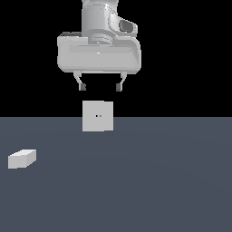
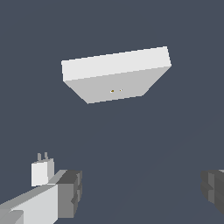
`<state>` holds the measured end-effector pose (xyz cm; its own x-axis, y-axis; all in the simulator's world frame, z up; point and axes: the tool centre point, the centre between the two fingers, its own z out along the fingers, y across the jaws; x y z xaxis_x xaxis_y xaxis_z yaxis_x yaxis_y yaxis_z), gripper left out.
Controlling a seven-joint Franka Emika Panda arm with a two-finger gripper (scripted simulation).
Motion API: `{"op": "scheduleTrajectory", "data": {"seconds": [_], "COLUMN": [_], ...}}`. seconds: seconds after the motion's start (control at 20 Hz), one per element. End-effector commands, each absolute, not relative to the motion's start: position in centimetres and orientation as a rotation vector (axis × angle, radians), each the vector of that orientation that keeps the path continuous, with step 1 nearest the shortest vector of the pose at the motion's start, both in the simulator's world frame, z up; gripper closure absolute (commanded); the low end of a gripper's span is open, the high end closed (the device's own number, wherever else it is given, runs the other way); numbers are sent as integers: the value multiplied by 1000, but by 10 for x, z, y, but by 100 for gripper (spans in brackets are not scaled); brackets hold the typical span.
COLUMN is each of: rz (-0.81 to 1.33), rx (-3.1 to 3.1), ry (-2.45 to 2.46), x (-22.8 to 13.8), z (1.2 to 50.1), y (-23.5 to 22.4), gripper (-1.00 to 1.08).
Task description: Plug the charger into the wall socket.
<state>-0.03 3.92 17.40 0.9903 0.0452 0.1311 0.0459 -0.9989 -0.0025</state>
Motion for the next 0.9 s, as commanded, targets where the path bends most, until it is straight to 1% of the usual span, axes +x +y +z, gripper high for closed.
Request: {"op": "scheduleTrajectory", "data": {"seconds": [0.0,0.85], "rz": [-239,-503], "rx": [-3123,-3063], "ry": [-85,-188], "x": [-6,-42], "z": [167,106], "y": [50,138], "gripper": [-92,-92]}}
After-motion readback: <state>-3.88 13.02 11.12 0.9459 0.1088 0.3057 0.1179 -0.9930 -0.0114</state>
